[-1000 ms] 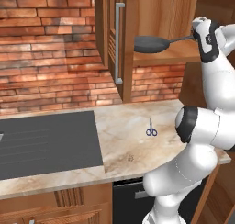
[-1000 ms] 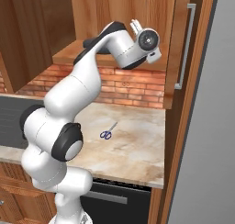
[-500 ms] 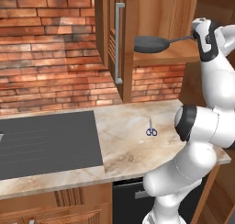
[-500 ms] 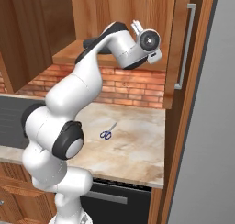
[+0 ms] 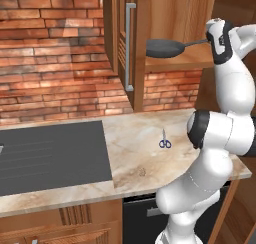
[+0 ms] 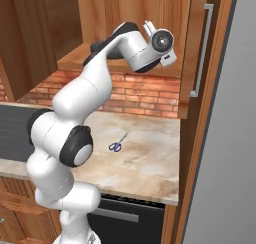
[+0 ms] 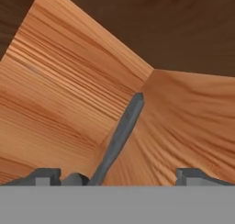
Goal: Pick the pan from the cabinet and place it on the stove. Then turn on the stove burner for the pan.
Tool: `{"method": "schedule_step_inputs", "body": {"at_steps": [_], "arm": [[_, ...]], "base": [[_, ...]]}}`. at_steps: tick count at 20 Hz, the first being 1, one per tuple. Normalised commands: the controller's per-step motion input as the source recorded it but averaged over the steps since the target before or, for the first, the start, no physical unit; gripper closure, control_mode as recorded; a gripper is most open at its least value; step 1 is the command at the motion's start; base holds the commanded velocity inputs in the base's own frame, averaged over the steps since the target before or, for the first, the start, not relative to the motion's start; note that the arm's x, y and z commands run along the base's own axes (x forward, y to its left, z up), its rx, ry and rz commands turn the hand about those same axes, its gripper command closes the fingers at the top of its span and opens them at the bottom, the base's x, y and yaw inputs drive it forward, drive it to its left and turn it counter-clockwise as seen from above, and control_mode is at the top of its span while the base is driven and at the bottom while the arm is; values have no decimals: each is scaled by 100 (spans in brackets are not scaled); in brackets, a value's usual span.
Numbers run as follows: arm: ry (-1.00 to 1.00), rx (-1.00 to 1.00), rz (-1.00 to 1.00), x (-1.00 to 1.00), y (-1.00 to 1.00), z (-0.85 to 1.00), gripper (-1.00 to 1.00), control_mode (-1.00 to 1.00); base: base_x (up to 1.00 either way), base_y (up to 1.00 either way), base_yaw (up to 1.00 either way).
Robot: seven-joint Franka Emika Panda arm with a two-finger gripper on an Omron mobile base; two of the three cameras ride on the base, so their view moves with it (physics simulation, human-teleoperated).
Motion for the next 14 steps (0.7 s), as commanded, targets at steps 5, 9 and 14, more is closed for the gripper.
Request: {"method": "schedule_step_inputs", "body": {"at_steps": [5,9,14], "arm": [[0,-1,0,29,2,-16,-100,-100],[0,0,0,29,3,-15,-100,-100],[0,0,0,29,4,-15,-100,-100]], "base": [[0,0,0],[0,0,0],[0,0,0]]}}
